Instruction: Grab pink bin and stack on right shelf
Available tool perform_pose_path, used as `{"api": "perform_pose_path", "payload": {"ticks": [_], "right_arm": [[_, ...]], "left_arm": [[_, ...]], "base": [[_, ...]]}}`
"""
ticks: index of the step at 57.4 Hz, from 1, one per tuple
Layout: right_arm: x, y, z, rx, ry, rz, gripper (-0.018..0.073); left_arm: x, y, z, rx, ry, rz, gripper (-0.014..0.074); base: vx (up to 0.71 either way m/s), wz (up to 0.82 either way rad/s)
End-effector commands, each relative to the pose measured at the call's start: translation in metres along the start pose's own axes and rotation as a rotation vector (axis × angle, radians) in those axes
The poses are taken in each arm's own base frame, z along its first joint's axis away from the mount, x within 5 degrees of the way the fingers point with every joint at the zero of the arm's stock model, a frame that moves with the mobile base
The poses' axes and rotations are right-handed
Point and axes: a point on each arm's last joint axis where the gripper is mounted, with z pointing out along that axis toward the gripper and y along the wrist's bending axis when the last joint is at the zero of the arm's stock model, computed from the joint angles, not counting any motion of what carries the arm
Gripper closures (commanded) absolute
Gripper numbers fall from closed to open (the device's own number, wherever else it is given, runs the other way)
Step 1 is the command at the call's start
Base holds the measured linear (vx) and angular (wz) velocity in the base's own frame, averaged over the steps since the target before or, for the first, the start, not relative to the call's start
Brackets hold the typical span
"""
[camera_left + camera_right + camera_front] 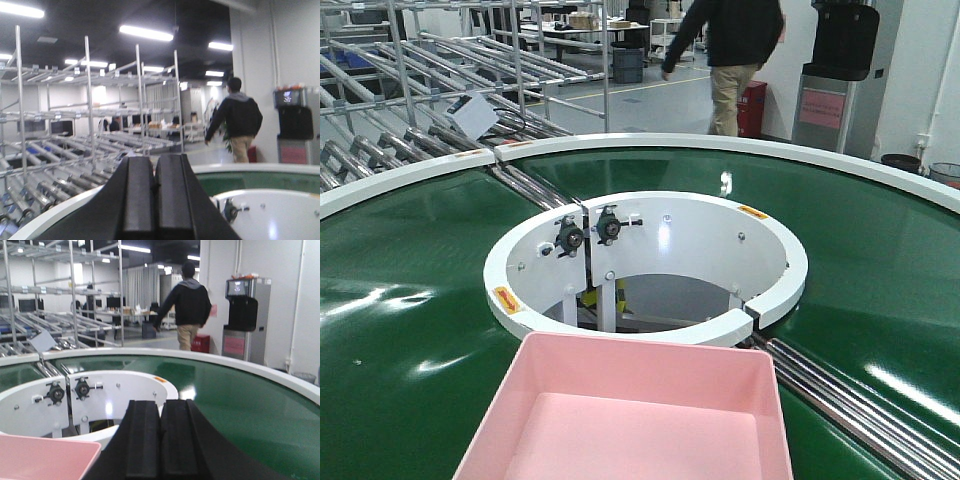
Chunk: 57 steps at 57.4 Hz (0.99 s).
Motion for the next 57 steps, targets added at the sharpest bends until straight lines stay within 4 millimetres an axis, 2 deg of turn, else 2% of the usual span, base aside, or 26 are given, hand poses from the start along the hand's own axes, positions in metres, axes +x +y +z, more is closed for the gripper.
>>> {"api": "perform_pose_path", "payload": {"ticks": [1, 8, 17, 25, 32, 40, 49, 53, 57], "right_arm": [[-0.020, 0.000, 0.017, 0.004, 0.008, -0.021, 0.0568], [-0.016, 0.000, 0.041, 0.001, 0.101, -0.002, 0.0559], [-0.004, 0.001, 0.064, -0.001, 0.203, -0.001, 0.0481], [0.006, 0.002, 0.078, -0.004, 0.265, -0.004, 0.0340], [0.014, 0.002, 0.087, -0.006, 0.310, -0.005, 0.0172], [0.026, 0.004, 0.099, 0.002, 0.398, 0.076, 0.0056], [0.028, 0.007, 0.133, -0.013, 0.590, 0.083, 0.0053], [0.027, 0.018, 0.151, -0.075, 0.668, 0.065, 0.0059], [0.027, 0.038, 0.171, -0.171, 0.724, 0.009, 0.0059]], "left_arm": [[-0.008, 0.000, 0.021, 0.000, 0.044, 0.016, 0.0596], [0.011, 0.000, 0.046, 0.005, 0.176, 0.012, 0.0562], [0.037, -0.002, 0.074, 0.012, 0.332, 0.013, 0.0442], [0.058, -0.003, 0.093, 0.017, 0.435, 0.014, 0.0247], [0.072, -0.004, 0.106, 0.015, 0.479, -0.025, 0.0125], [0.089, -0.011, 0.122, 0.043, 0.559, -0.065, 0.0106], [0.098, -0.037, 0.154, 0.161, 0.683, -0.037, 0.0106], [0.099, -0.053, 0.174, 0.221, 0.711, -0.014, 0.0106], [0.097, -0.069, 0.194, 0.275, 0.729, 0.012, 0.0106]], "base": [[0.00, 0.00], [0.00, 0.00], [0.00, 0.00], [0.00, 0.00], [0.00, 0.00], [0.00, 0.00], [0.00, 0.00], [0.00, 0.00], [0.00, 0.00]]}}
